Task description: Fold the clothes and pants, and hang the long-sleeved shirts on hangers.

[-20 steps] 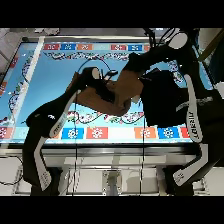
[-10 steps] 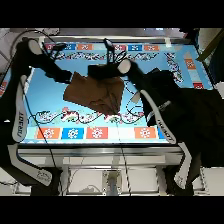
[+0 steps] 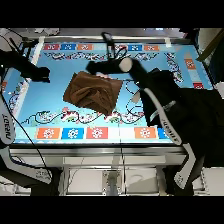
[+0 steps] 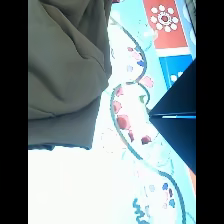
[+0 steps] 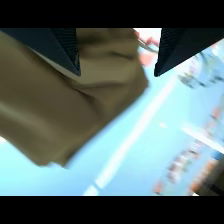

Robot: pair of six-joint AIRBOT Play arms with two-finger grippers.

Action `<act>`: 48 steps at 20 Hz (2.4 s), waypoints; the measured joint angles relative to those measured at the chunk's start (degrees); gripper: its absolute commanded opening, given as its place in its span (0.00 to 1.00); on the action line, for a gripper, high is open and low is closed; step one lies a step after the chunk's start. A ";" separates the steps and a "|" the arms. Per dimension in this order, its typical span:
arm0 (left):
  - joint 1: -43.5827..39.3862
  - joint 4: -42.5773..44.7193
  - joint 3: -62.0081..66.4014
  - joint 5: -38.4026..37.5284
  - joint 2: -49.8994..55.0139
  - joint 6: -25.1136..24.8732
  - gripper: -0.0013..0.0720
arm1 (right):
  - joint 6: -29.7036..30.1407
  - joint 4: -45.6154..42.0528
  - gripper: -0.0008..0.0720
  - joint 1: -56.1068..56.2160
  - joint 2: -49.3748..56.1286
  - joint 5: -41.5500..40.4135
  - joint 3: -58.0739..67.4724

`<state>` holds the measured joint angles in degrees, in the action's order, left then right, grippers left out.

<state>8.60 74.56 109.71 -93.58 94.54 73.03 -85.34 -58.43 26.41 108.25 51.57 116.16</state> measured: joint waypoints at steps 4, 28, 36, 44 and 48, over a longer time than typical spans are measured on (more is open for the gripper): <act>0.55 -0.04 0.00 -0.52 -0.15 -0.02 0.03 | -1.81 -3.65 0.97 -11.06 -1.66 18.69 -4.31; 0.70 -2.01 0.00 -0.76 -0.17 0.00 0.03 | -4.85 31.15 0.05 -7.80 11.32 2.36 -15.65; 0.72 -2.73 0.00 -1.60 -0.17 0.00 0.03 | -3.41 27.52 0.05 -20.02 5.11 13.81 1.55; 0.72 -3.23 0.00 -2.03 -0.17 1.62 0.03 | -5.35 22.99 0.05 -48.63 -6.47 31.87 3.48; 0.72 -3.28 0.00 -2.03 -0.17 3.39 0.03 | -5.53 12.83 0.05 -61.96 -13.53 44.24 2.08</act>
<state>9.32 71.29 109.71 -95.61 94.37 76.42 -90.87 -45.60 -35.55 94.72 95.81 118.24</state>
